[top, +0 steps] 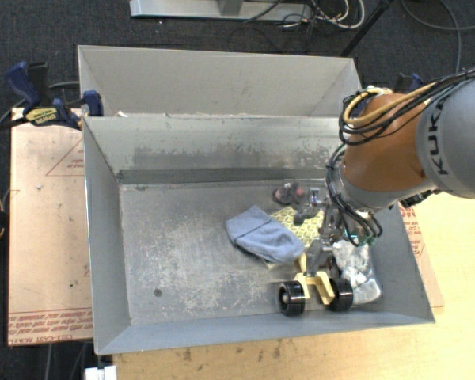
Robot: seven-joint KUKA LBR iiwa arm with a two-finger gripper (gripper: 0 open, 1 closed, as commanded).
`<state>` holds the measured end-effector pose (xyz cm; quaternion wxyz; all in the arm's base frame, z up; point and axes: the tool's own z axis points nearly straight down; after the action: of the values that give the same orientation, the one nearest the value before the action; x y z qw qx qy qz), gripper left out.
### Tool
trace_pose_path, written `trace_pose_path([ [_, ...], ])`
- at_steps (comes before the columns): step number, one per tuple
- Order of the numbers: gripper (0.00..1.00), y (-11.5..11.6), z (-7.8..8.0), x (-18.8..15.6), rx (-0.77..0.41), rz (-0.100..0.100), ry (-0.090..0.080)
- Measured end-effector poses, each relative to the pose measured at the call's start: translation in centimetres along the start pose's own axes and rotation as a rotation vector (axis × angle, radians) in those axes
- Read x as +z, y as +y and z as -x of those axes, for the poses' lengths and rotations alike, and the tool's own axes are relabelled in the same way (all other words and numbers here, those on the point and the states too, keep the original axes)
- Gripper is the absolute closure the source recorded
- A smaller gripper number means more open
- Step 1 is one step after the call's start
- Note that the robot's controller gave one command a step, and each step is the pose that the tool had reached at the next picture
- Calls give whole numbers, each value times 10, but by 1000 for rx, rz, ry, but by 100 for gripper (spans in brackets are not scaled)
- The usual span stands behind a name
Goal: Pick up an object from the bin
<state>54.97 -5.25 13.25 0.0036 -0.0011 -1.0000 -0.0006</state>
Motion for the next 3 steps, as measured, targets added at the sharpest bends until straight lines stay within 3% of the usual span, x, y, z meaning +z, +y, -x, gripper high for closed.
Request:
trace_pose_path([
  [1,0,0,2,-4,-1,-1,-8],
  [2,100,12,56,54,-329,-2,-8],
  [3,100,12,56,54,-329,-2,-8],
])
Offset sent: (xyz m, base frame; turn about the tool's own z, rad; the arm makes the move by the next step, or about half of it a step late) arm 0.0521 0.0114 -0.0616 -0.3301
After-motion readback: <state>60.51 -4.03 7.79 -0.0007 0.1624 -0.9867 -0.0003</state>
